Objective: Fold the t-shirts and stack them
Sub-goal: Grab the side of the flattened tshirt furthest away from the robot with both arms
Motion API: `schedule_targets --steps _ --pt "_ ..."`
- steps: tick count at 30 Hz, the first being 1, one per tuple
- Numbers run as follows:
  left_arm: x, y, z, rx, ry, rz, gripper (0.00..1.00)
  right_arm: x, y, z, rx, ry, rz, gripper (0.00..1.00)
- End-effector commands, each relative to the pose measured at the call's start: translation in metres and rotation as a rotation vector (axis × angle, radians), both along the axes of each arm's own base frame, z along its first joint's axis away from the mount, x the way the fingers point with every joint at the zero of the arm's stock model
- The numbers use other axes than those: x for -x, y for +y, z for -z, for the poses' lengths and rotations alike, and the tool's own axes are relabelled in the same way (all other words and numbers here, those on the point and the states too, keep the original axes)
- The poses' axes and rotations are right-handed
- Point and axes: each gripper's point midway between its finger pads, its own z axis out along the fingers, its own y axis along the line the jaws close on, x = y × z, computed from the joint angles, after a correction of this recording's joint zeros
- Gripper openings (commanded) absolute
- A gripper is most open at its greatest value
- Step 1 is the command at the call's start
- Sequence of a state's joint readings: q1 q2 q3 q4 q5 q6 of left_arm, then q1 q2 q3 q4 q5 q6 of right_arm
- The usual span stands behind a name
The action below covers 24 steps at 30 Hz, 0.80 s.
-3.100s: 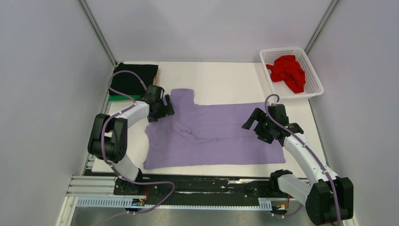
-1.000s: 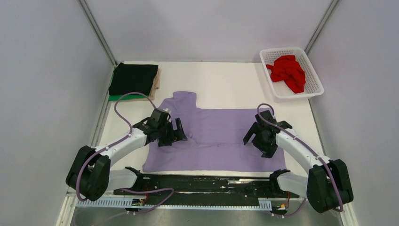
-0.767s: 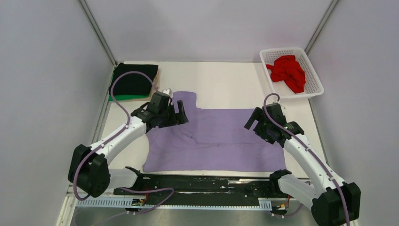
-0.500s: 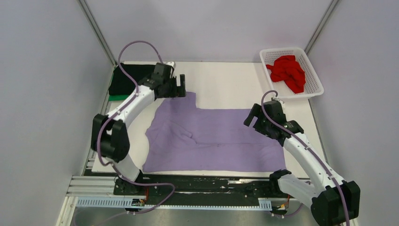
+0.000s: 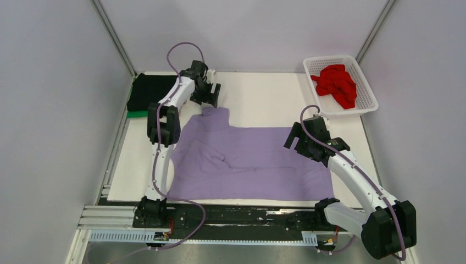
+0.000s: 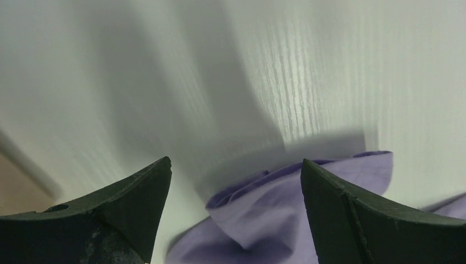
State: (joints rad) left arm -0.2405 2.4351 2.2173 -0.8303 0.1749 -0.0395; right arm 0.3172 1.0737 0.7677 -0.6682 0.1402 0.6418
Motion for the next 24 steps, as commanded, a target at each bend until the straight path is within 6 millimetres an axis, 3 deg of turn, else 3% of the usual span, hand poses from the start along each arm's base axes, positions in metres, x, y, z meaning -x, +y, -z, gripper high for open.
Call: schedule_targets --steps 1,10,13,22,24 --pt "0.014 -0.004 0.008 0.017 0.083 0.071 0.92 -0.011 -0.003 -0.011 0.013 -0.061 0.005 1.00" --pt "0.031 -0.005 0.030 0.031 0.147 0.083 0.79 -0.009 -0.004 -0.006 0.014 -0.050 0.009 1.00" --pt "0.034 -0.004 0.034 0.028 0.154 0.077 0.67 -0.009 -0.006 -0.006 0.020 -0.052 0.014 1.00" --pt "0.026 -0.006 0.037 0.027 0.150 0.080 0.20 -0.009 -0.011 -0.008 0.042 -0.067 0.027 1.00" --pt "0.029 -0.008 0.036 0.034 0.156 0.100 0.15 -0.009 -0.011 -0.010 0.042 -0.074 0.028 1.00"
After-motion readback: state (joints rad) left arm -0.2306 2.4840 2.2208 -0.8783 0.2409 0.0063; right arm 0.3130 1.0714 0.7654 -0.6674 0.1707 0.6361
